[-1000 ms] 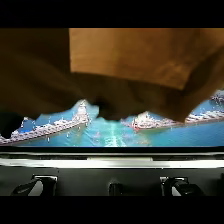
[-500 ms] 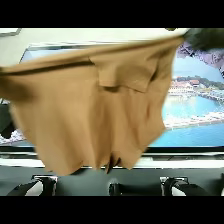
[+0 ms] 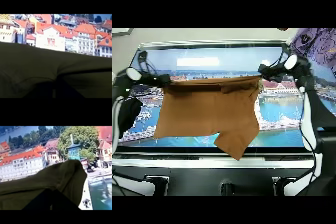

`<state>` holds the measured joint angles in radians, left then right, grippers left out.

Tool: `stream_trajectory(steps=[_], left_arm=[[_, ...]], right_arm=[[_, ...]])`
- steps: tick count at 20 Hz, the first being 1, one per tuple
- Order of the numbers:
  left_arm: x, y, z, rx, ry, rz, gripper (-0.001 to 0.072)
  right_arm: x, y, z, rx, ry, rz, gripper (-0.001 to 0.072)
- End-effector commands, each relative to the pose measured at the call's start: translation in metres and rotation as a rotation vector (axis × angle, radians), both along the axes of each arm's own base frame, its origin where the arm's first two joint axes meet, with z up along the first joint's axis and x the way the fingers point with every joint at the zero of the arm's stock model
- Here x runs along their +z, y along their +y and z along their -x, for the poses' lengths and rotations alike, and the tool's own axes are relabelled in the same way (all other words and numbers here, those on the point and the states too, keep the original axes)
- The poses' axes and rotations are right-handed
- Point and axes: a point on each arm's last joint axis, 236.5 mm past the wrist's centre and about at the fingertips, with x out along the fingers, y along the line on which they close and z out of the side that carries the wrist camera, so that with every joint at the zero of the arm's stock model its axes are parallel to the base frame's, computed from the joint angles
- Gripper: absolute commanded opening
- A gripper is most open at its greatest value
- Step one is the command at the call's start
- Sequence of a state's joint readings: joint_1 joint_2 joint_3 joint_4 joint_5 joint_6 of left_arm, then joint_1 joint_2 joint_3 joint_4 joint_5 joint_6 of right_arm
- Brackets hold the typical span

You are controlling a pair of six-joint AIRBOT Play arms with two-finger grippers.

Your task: Fold the clothes and pants, and hang the long-sleeved shirts on hangers.

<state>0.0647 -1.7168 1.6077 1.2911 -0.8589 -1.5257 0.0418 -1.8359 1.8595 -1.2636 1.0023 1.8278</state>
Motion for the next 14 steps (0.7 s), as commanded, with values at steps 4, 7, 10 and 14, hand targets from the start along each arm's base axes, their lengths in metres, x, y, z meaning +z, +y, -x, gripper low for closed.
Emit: stream_trajectory(steps=[4,7,10,14], left_arm=[[-0.041,-0.031,-0.032,0.062,0.036,0.094,0.0271],[-0.025,-0.018,-0.011,0.073,0.123,0.118,0.0659],[0.016,0.021,0.028,0.095,0.204,0.122,0.0659],[0.059,0.072,0.098,0.102,0.302,0.101,0.0658]], right_arm=[[-0.06,0.008,-0.016,-0.063,0.061,-0.076,0.0163],[-0.042,0.005,0.002,0.007,0.09,-0.047,0.0351],[0.0,-0.027,0.037,0.149,0.097,0.087,0.036],[0.048,-0.089,0.096,0.209,0.109,0.135,0.036]])
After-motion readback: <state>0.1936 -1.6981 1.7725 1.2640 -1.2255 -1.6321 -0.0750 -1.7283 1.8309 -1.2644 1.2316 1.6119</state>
